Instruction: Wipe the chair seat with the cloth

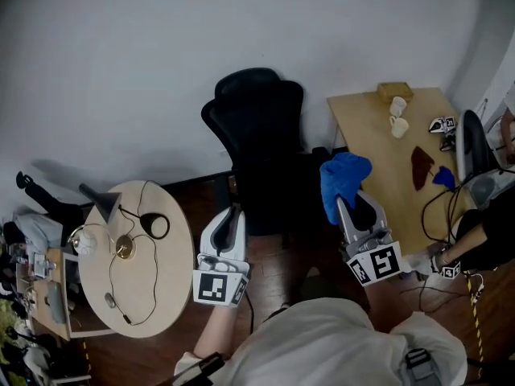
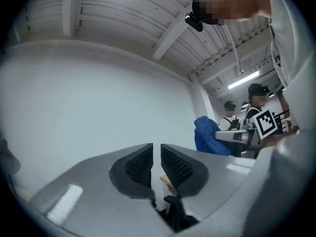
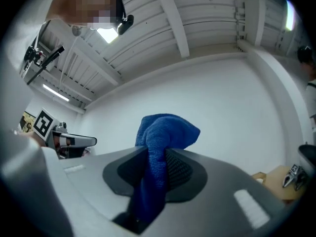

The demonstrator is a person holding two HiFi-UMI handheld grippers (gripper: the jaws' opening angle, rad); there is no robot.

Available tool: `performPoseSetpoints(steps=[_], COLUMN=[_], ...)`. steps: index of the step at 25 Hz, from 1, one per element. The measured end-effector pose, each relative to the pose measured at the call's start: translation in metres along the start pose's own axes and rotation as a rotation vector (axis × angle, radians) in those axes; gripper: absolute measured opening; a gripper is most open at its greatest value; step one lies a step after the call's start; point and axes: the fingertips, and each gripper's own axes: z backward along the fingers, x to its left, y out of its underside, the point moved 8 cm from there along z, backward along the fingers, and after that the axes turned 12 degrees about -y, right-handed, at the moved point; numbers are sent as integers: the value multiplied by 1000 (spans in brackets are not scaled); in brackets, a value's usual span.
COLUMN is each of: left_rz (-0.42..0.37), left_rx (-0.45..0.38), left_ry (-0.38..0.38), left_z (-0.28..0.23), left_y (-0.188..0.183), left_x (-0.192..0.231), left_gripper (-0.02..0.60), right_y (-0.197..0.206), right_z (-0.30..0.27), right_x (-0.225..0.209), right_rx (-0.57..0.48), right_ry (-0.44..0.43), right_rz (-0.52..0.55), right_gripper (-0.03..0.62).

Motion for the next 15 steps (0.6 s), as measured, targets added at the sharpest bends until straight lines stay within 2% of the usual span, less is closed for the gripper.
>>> performPoseSetpoints(steps=[5, 11, 12, 14, 15], left_rz=[16, 4, 3, 8, 9], left_rx=[32, -9, 5, 85, 83], left_ry=[21, 17, 12, -5, -11], left_z=[70, 119, 127, 143, 149], left_y=[-17, -53, -58, -65, -70], left_x=[14, -1, -4, -8, -8], left_gripper=[14, 14, 14, 14, 14], right_y=[-19, -57, -63, -73, -77], right_z=[20, 44, 47, 48, 48], right_x=[72, 111, 116, 126, 130], right_rx=[43, 33, 30, 30, 33], right_ry=[12, -7, -15, -29, -38], right_rz=[1, -17, -14, -16, -18], right_gripper=[95, 95, 95, 95, 95])
